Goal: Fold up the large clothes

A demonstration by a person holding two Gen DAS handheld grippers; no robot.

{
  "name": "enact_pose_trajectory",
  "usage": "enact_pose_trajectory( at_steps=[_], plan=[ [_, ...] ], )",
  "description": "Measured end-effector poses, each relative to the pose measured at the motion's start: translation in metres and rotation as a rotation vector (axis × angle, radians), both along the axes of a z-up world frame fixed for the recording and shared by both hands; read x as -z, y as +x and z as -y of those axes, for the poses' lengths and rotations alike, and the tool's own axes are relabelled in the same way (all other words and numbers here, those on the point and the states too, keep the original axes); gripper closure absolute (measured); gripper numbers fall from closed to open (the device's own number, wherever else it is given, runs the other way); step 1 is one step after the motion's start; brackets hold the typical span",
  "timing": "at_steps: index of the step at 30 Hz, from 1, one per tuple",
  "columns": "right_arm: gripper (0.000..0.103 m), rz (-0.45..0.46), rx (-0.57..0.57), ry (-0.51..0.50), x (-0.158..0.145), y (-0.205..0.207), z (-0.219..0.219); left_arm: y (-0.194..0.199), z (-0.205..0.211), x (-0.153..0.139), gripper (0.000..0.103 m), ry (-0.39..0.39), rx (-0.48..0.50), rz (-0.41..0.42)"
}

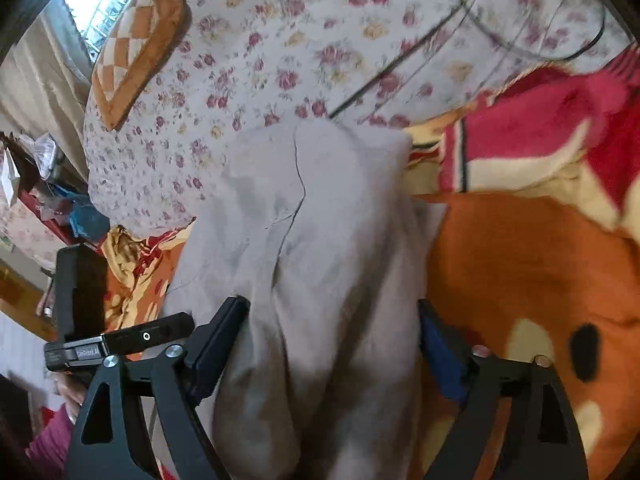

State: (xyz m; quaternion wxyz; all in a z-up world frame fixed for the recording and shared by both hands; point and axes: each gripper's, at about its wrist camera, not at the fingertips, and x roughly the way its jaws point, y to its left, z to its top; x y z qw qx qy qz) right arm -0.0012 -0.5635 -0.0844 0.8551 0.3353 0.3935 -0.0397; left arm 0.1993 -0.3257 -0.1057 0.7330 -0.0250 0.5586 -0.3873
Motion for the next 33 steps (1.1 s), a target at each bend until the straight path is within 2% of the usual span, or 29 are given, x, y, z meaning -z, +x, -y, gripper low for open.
enact_pose_trajectory(
  at_steps=[1, 2, 3, 6, 8, 11, 14, 17, 19, 21, 23, 24, 25, 26, 29, 30, 33],
  plan=[
    [0.018, 0.006, -0.001, 0.025, 0.002, 0.001, 0.001, 0.000, 0.002, 0.000, 0.024, -0.006, 0.019, 0.012],
    [0.030, 0.019, -0.004, 0.044, 0.002, 0.002, 0.001, -0.001, 0.007, -0.001, 0.036, -0.030, 0.070, 0.008],
    [0.051, 0.035, -0.010, 0.052, -0.001, 0.002, -0.001, -0.003, 0.008, -0.003, 0.044, -0.029, 0.079, 0.018],
    [0.068, 0.050, -0.014, 0.013, -0.015, 0.000, -0.015, -0.008, 0.007, -0.014, 0.065, -0.037, 0.089, 0.053],
    [0.072, 0.089, -0.007, 0.028, -0.030, -0.006, -0.025, -0.011, -0.004, -0.026, 0.072, -0.065, 0.088, 0.048],
    [0.073, 0.152, -0.023, 0.057, -0.051, -0.018, -0.039, -0.029, -0.032, -0.060, 0.072, -0.084, 0.103, 0.106],
    [0.074, 0.207, -0.067, 0.097, -0.074, -0.030, -0.063, -0.045, -0.068, -0.085, 0.072, -0.099, 0.106, 0.126],
    [0.074, 0.243, -0.123, 0.138, -0.083, -0.044, -0.096, -0.071, -0.109, -0.104, 0.071, -0.078, 0.106, 0.183],
    [0.073, 0.234, -0.145, 0.149, -0.076, -0.050, -0.117, -0.087, -0.133, -0.099, 0.069, -0.029, 0.081, 0.205],
    [0.068, 0.175, -0.153, 0.147, -0.057, -0.050, -0.136, -0.098, -0.145, -0.072, 0.067, 0.067, 0.056, 0.204],
    [0.063, 0.053, -0.153, 0.061, -0.034, -0.046, -0.152, -0.100, -0.147, -0.041, 0.052, 0.161, 0.030, 0.191],
    [0.053, -0.019, -0.146, -0.021, -0.025, -0.043, -0.159, -0.101, -0.151, -0.029, 0.042, 0.193, 0.003, 0.200],
    [0.044, -0.045, -0.131, -0.082, -0.024, -0.045, -0.162, -0.103, -0.155, -0.027, 0.037, 0.199, -0.026, 0.224],
    [0.039, -0.041, -0.119, -0.108, -0.029, -0.048, -0.164, -0.106, -0.160, -0.031, 0.037, 0.202, -0.050, 0.254],
    [0.038, -0.007, -0.079, -0.239, -0.069, -0.058, -0.172, -0.114, -0.157, -0.051, 0.036, 0.214, -0.089, 0.337],
    [0.038, 0.017, -0.072, -0.280, -0.084, -0.059, -0.177, -0.117, -0.157, -0.056, 0.032, 0.218, -0.099, 0.364],
    [0.040, 0.075, -0.126, -0.328, -0.112, -0.047, -0.201, -0.128, -0.152, -0.061, 0.028, 0.250, -0.128, 0.432]
  ],
)
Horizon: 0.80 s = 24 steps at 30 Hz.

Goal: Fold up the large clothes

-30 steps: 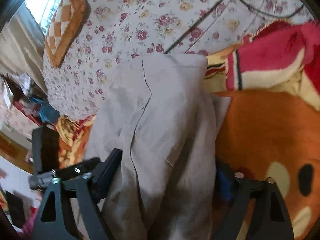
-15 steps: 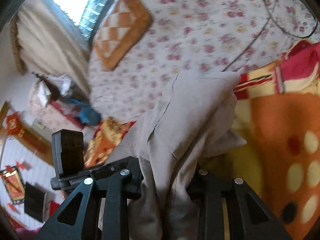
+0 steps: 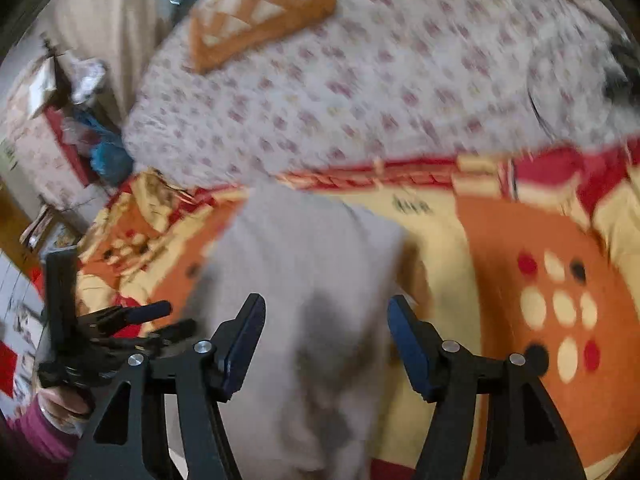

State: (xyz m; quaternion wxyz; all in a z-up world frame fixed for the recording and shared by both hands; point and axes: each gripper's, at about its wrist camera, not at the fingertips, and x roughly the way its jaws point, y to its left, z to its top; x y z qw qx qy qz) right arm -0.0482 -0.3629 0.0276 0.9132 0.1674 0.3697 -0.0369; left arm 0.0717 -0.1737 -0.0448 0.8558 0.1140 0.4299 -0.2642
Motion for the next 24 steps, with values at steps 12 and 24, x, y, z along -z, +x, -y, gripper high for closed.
enact_pose_trajectory(
  at_steps=[12, 24],
  plan=[
    [0.053, -0.201, 0.147, -0.138, 0.093, 0.051, 0.018, -0.009, 0.036, 0.030, 0.022, 0.042, -0.049, -0.003],
    [0.046, -0.123, 0.104, -0.142, 0.046, -0.005, -0.002, -0.017, 0.026, 0.034, 0.022, 0.034, -0.062, 0.021]
  ],
)
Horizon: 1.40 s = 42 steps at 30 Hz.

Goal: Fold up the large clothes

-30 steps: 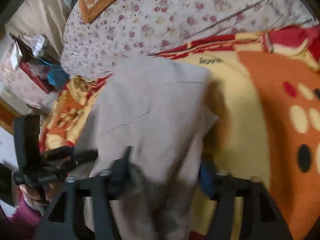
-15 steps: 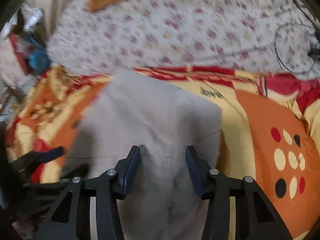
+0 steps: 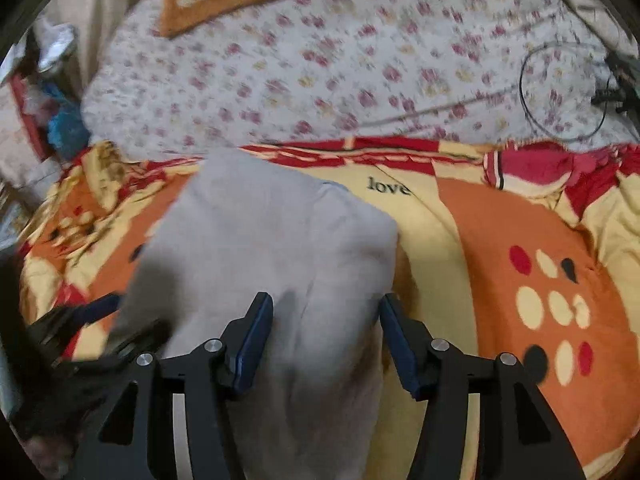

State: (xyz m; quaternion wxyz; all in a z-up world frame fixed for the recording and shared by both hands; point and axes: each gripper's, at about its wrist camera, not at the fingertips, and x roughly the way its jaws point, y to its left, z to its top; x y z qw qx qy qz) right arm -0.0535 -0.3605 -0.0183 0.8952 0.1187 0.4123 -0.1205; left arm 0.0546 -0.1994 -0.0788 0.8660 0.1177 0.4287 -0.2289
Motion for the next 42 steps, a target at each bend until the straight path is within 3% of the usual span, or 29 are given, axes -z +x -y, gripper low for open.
enact_pose_trajectory(
  at_steps=[2, 5, 9, 14, 24, 37, 42],
  plan=[
    [0.046, -0.012, -0.024, -0.021, -0.001, -0.010, -0.011, -0.003, 0.000, -0.001, 0.022, -0.002, -0.004, 0.004],
    [0.047, -0.076, -0.022, -0.059, 0.021, -0.014, -0.018, -0.007, 0.000, -0.001, 0.022, -0.010, -0.005, 0.008],
    [0.048, -0.070, 0.007, -0.051, 0.038, -0.010, -0.014, -0.011, 0.000, -0.001, 0.021, 0.000, -0.009, 0.023],
    [0.046, -0.066, 0.013, -0.059, 0.028, -0.015, -0.018, -0.015, -0.005, -0.003, 0.021, -0.002, -0.012, 0.016],
    [0.035, 0.024, 0.059, 0.066, 0.000, -0.044, -0.010, -0.029, -0.026, -0.021, 0.022, -0.027, -0.023, 0.035],
    [0.026, 0.099, 0.078, -0.094, -0.028, -0.059, -0.043, -0.067, -0.057, -0.047, 0.022, -0.088, -0.076, 0.112],
    [0.024, 0.112, 0.077, -0.092, -0.030, -0.060, -0.048, -0.081, -0.059, -0.053, 0.022, -0.074, -0.074, 0.164]
  ],
)
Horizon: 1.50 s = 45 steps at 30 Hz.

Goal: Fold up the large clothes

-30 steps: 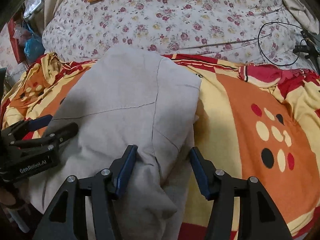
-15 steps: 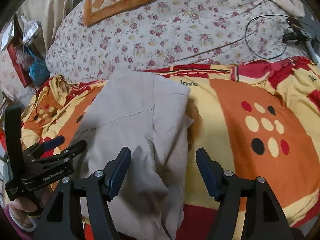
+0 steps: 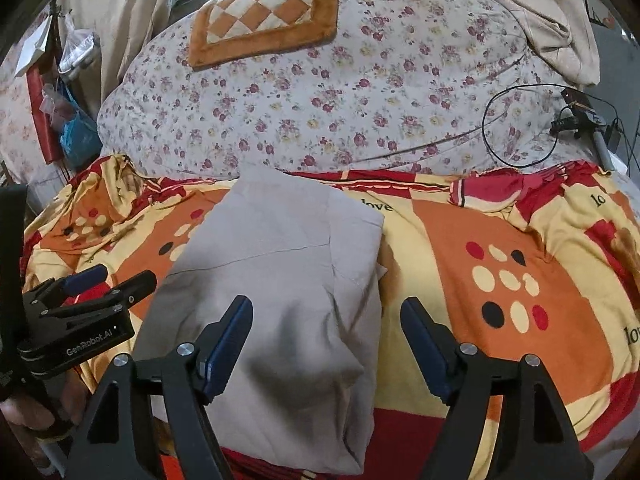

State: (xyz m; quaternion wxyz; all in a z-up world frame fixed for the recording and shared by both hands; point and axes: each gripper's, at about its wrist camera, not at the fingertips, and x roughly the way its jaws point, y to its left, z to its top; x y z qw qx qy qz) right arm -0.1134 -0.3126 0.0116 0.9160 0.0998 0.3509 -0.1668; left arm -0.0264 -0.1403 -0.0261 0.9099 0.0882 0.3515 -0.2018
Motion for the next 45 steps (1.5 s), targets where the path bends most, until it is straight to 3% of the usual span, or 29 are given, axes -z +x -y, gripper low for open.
enact_pose_trajectory(
  at_steps=[45],
  plan=[
    [0.021, -0.032, -0.019, 0.022, 0.013, 0.011, -0.005, -0.001, -0.005, -0.001, 0.021, 0.000, 0.005, 0.004]
  ],
)
